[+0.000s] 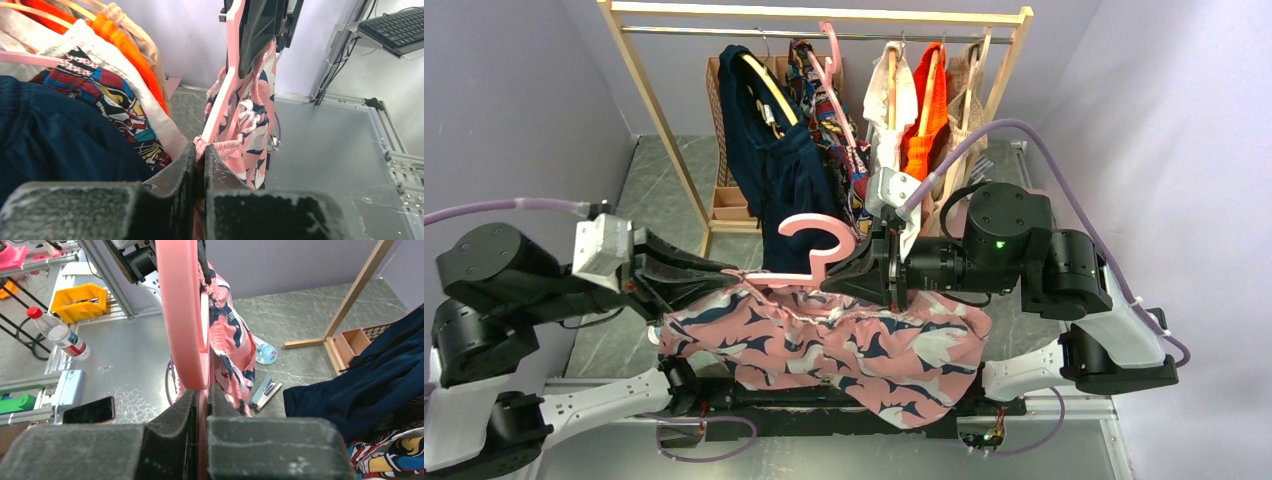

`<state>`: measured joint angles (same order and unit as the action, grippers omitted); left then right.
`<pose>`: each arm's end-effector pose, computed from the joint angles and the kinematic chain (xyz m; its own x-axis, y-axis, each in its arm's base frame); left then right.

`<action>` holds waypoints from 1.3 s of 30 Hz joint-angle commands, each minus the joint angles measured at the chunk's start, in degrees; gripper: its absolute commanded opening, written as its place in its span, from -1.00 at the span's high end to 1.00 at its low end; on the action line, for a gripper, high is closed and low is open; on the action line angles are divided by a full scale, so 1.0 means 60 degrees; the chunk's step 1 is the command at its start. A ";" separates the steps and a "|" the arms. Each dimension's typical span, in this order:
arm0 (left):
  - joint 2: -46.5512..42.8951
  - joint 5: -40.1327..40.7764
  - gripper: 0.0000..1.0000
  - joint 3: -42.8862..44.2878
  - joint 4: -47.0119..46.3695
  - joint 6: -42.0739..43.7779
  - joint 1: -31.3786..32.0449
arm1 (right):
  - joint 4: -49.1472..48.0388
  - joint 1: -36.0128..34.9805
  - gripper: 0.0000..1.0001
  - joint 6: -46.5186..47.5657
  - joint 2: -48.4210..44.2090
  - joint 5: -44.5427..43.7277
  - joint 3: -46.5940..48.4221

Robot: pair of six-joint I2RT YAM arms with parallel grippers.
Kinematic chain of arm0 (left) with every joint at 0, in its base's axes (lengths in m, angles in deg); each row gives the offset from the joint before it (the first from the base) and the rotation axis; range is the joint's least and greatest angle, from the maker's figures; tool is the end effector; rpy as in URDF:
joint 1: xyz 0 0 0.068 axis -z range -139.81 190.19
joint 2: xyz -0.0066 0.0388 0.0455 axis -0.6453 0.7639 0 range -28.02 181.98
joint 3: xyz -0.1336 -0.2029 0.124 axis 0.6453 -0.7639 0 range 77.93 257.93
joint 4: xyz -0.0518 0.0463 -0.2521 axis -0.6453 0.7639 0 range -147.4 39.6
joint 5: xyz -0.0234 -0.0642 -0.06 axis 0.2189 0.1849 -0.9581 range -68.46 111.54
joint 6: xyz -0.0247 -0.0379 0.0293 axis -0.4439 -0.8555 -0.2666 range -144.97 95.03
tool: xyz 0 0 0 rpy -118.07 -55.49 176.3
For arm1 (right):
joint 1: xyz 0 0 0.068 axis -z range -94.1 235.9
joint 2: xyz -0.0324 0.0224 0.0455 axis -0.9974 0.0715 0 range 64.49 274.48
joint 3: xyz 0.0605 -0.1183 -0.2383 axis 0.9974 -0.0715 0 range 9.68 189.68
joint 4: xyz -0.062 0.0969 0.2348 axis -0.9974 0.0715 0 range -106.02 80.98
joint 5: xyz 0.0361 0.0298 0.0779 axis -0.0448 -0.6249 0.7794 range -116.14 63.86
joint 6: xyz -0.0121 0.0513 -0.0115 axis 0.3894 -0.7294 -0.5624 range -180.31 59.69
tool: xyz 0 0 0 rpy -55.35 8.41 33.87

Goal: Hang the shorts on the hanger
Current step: Hang the shorts on the hanger.

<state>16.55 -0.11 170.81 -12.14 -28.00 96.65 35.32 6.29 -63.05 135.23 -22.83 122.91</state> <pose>0.0206 -0.0549 0.5273 -0.0222 -0.0553 -0.9982 0.9784 0.2039 -0.0330 0.0307 0.1788 0.5556 -0.0751 -0.1452 -0.9866 -0.9898 0.1311 0.0561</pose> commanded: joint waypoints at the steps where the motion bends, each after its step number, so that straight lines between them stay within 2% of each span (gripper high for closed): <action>1: -0.0553 0.0409 0.86 -0.0225 0.0089 -0.0145 0.0011 | -0.0856 -0.0006 1.00 -0.0015 -0.0285 -0.0045 0.0289; 9: -0.0789 0.0663 0.84 -0.0273 0.0237 -0.0207 0.0008 | -0.0856 -0.0017 1.00 -0.0012 -0.0145 -0.0026 0.0405; 10: -0.0769 0.0653 0.74 -0.0213 0.0225 -0.0211 0.0011 | -0.0871 -0.0017 1.00 -0.0023 -0.0145 -0.0039 0.0418; 13: -0.0670 0.0565 -0.10 0.0104 0.0132 -0.0217 0.0008 | -0.0950 -0.0018 1.00 -0.0040 -0.0103 -0.0124 0.0550; 16: -0.0530 0.0313 -0.54 0.0734 -0.0171 -0.0133 0.0008 | -0.1211 -0.0017 1.00 -0.0048 -0.0022 -0.0685 0.0864; 17: -0.0512 0.0283 -0.61 0.1014 -0.0330 -0.0084 0.0008 | -0.1369 -0.0013 1.00 -0.0047 -0.0015 -0.1100 0.1018; 21: -0.0695 0.0372 -0.69 0.1739 -0.1479 0.0093 0.0008 | -0.1827 -0.0017 1.00 0.0080 0.0310 -0.1479 0.2033; 26: -0.1285 0.0642 -0.79 0.2051 -0.2990 0.0095 0.0008 | -0.1483 -0.0017 1.00 0.0067 0.1265 0.0070 0.4566; 30: -0.1274 0.0883 -0.80 0.2828 -0.2698 0.0121 0.0008 | -0.1926 -0.0013 1.00 -0.0011 0.1020 0.0687 0.4091; 39: -0.1292 0.1408 -0.82 0.3513 -0.2281 0.0276 0.0007 | -0.1319 -0.0013 1.00 0.0116 0.0944 0.0459 0.3802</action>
<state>8.53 5.59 191.73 -26.52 -27.41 96.65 28.36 6.29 -62.90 141.04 -20.12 145.90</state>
